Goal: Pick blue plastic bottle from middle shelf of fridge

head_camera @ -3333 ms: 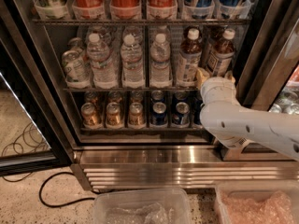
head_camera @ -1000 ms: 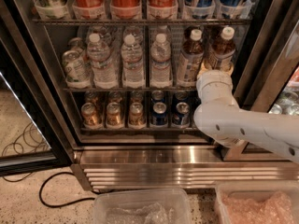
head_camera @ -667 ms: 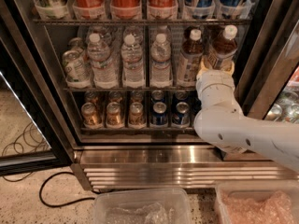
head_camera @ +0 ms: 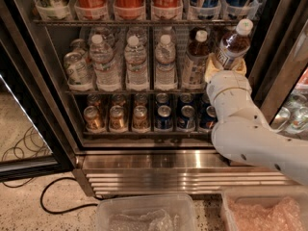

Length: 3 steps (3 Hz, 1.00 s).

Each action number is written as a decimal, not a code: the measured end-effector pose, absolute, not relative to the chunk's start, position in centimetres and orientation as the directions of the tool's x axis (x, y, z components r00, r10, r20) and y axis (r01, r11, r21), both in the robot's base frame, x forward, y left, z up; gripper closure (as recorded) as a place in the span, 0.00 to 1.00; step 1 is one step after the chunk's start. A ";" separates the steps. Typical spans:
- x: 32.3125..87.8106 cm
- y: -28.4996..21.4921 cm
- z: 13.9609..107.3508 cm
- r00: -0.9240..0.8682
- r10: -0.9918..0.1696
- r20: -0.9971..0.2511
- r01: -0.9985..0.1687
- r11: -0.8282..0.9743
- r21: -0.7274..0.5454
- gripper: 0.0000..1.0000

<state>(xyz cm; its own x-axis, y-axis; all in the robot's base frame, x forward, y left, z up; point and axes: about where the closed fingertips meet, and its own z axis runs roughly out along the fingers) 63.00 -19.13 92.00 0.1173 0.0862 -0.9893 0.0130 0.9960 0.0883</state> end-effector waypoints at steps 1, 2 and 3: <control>61.5 -20.0 90.7 0.066 0.039 -0.997 -0.052 0.998 0.035 1.00; 60.4 -21.2 90.2 0.033 0.007 -0.999 -0.102 0.995 0.003 1.00; 59.8 -21.7 91.1 0.036 0.009 -0.999 -0.139 0.990 0.004 1.00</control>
Offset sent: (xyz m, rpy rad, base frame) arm -0.0394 -0.0374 -0.0291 -0.1299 0.1256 0.1814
